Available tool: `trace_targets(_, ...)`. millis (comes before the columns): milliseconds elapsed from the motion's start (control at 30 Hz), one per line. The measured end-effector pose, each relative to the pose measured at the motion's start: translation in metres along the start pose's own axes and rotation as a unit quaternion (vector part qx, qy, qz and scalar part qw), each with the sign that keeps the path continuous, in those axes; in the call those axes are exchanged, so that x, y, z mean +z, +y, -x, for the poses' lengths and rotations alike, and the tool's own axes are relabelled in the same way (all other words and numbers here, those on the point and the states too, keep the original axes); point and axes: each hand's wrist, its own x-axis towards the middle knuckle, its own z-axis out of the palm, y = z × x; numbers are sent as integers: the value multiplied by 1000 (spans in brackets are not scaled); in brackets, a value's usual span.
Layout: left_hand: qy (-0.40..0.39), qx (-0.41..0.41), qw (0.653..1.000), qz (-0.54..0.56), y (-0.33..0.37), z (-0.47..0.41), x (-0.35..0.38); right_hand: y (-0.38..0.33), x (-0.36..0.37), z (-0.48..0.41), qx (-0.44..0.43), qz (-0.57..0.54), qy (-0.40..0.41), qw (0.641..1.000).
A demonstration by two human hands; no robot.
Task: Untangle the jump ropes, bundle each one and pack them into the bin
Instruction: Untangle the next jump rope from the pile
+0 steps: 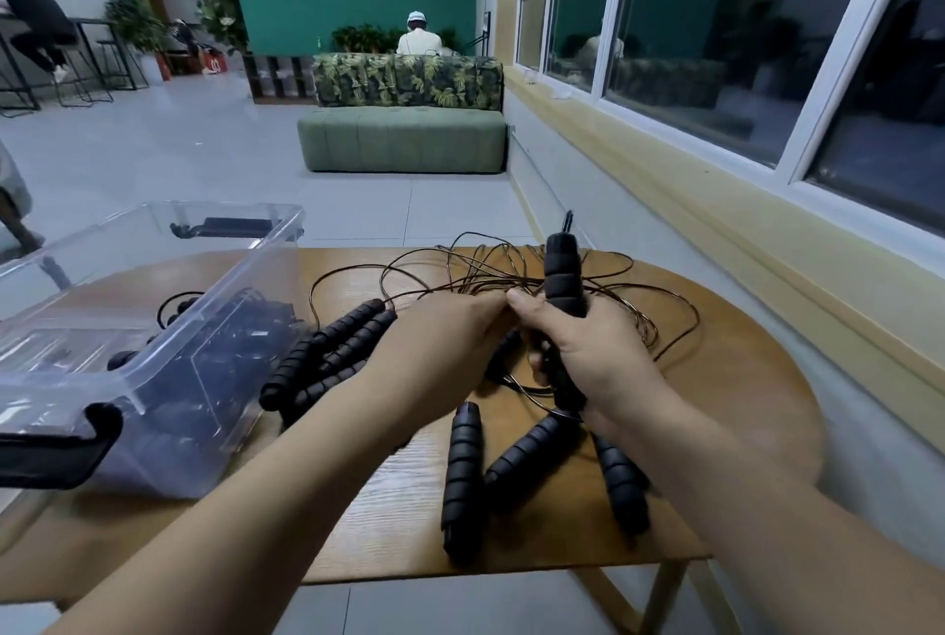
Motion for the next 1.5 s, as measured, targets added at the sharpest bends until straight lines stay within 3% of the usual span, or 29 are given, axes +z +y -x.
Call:
trace_targets(167, -3, 15, 999, 43, -1, 5, 0, -6, -1, -1, 2, -29, -1, 1000)
trace_targets(533, 43, -7, 995, 88, -55, -5, 4, -40, -39, -15, -87, -132, 111, 981)
trace_targets(633, 65, -2, 993, 94, -57, -5, 6, -36, -33, -12, -65, -135, 84, 985)
trace_targets(800, 120, 73, 988, 60, -30, -4, -1, -12, -8, -5, 8, -22, 6, 1000)
trace_targets(967, 83, 95, 990, 63, -17, -1, 1, -5, 1, -1, -1, -67, 4, 998)
trace_targets(1133, 32, 92, 989, 112, -22, 1, 4, -11, -2, 4, -39, -25, 7, 999)
trace_targets(1367, 13, 19, 991, 130, -52, -7, 12, -46, -31, 3, -91, -58, 54, 993)
trace_targets(1500, 5, -13, 988, 157, -62, -7, 12, -52, -45, -7, -66, -115, 97, 986)
